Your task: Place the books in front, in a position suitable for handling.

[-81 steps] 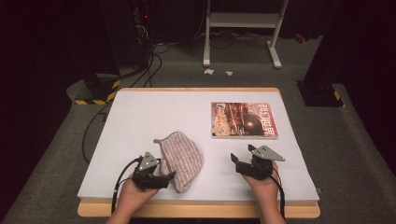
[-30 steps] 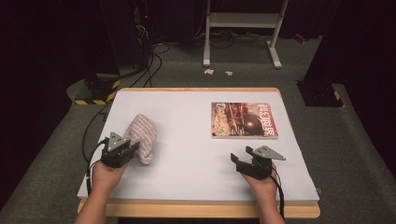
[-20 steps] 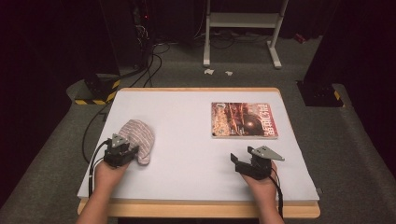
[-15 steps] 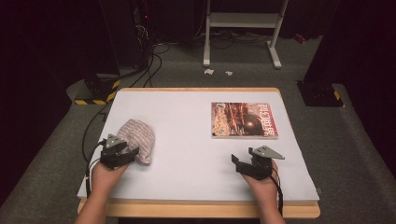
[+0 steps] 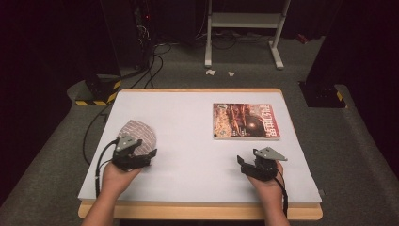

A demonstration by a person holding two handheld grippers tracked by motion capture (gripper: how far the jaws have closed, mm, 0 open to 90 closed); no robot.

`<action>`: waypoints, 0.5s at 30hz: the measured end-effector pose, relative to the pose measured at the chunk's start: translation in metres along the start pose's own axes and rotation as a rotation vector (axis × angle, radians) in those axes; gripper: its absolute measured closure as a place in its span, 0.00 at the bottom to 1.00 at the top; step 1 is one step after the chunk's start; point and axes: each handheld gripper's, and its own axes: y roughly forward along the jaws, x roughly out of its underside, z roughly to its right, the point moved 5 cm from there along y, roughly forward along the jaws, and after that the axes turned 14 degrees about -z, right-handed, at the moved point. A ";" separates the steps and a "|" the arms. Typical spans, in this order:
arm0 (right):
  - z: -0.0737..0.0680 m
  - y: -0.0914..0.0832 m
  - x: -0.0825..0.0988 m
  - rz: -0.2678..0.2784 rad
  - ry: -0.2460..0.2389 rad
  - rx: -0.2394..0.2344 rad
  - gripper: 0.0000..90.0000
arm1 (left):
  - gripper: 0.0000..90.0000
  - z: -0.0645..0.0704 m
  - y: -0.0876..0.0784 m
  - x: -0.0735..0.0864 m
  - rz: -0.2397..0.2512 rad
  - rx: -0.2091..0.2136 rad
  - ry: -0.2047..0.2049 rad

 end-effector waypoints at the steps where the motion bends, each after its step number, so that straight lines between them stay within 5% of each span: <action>1: 0.003 -0.001 0.001 -0.004 0.000 0.014 0.32 | 0.31 0.007 0.007 -0.004 -0.004 0.011 0.009; 7: 0.024 -0.005 0.005 0.000 0.027 0.073 0.32 | 0.35 0.043 0.061 -0.026 -0.047 0.067 0.027; 11: 0.036 -0.007 0.004 0.001 0.044 0.103 0.31 | 0.38 0.055 0.086 -0.039 -0.050 0.072 0.030; 15: 0.063 -0.006 -0.006 -0.007 0.080 0.154 0.31 | 0.39 0.071 0.125 -0.069 -0.064 0.082 0.027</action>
